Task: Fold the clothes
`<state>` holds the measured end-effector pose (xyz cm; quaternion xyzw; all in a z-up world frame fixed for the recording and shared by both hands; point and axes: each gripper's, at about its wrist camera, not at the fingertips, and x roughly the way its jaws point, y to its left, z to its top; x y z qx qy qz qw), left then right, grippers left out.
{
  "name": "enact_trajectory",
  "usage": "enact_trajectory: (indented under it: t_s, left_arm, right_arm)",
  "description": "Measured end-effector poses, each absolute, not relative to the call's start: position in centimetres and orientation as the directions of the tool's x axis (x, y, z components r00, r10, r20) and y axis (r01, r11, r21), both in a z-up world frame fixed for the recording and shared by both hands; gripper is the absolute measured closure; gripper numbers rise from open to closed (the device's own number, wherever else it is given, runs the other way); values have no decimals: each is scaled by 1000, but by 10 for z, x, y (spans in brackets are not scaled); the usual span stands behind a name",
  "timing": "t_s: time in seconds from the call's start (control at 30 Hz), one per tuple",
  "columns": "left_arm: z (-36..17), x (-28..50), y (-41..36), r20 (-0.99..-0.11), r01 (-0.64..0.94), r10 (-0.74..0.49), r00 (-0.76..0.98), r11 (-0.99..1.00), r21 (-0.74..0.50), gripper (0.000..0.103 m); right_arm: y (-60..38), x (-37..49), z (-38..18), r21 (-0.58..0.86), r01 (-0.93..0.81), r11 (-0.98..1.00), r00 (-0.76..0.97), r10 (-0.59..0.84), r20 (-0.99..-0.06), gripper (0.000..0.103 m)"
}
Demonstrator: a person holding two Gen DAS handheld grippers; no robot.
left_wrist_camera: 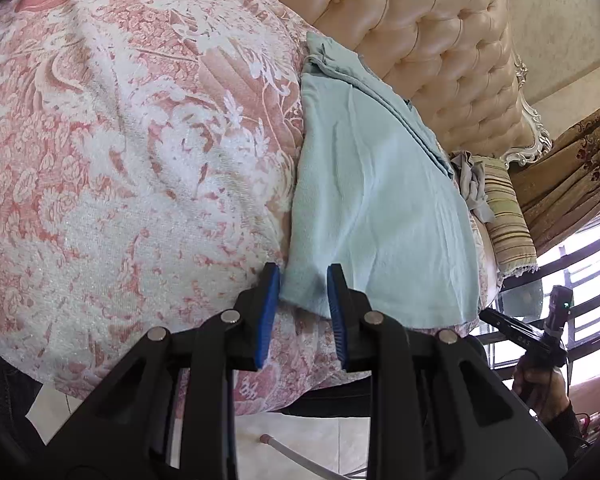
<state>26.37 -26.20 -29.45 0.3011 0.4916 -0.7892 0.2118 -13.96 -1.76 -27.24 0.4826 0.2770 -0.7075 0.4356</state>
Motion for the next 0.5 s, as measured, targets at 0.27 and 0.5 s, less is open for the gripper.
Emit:
enact_trajectory:
  t_s: [0.27,0.5]
  left_arm:
    - [-295,264,-263,-680,626,-40,-732,-433,-649,75]
    - [-290,257,-257,-701,632,-52,-712,-483,-606,75]
  right_arm:
    - [-25,-132,-277,176,911,-373,15,-395,-919,82]
    - [-5,-130,-282,166,877,-450,-23,-385,-923,83]
